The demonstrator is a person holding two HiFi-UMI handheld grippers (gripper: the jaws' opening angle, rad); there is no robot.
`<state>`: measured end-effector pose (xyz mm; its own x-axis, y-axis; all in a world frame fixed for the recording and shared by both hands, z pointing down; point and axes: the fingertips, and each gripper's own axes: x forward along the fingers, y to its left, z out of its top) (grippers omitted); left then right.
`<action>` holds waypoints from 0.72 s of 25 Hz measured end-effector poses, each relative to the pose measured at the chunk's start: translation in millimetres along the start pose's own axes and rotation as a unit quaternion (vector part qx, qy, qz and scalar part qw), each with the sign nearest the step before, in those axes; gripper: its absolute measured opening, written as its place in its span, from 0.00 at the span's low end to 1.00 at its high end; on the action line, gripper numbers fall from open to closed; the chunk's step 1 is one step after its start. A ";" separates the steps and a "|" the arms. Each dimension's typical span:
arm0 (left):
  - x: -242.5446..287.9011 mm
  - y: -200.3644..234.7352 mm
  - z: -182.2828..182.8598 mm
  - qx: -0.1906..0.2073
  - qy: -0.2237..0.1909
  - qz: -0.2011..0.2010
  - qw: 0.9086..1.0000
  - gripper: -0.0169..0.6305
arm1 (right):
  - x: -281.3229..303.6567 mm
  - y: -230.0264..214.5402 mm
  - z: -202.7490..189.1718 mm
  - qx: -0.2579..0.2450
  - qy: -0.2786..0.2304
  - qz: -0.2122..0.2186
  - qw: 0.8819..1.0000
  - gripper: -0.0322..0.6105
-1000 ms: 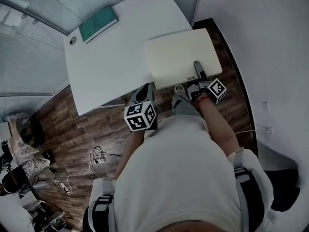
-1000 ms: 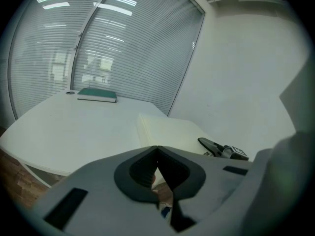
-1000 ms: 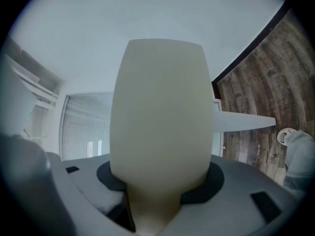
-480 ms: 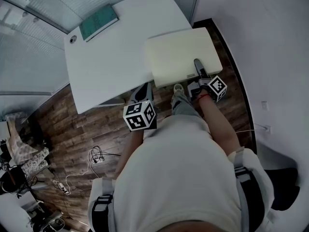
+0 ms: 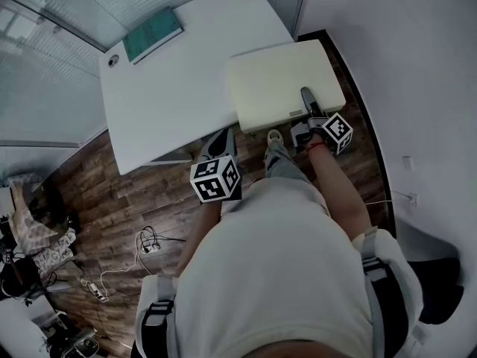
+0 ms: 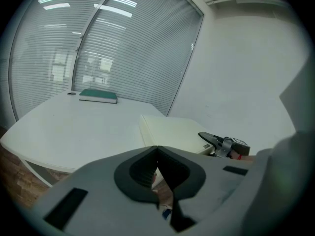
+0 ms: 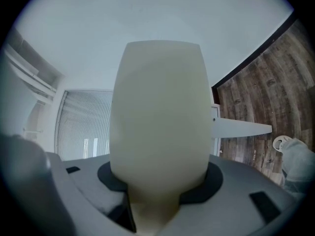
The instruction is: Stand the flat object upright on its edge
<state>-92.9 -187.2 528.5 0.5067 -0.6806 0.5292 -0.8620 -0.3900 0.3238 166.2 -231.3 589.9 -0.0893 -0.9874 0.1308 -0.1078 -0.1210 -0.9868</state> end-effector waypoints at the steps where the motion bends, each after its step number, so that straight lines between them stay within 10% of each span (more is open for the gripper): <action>1: 0.1 -1.2 -0.6 0.000 0.000 0.000 1.000 0.06 | -0.3 2.1 1.1 -0.005 0.002 0.001 1.000 0.45; 18: -5.0 4.6 2.7 -0.004 -0.007 0.004 1.000 0.06 | 19.9 60.8 15.7 -0.123 0.008 0.018 0.992 0.45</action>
<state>-99.4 -187.3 525.2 0.5003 -0.6917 0.5209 -0.8654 -0.3798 0.3268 173.4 -259.8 531.0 -0.1121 -0.9887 0.0993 -0.3430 -0.0553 -0.9377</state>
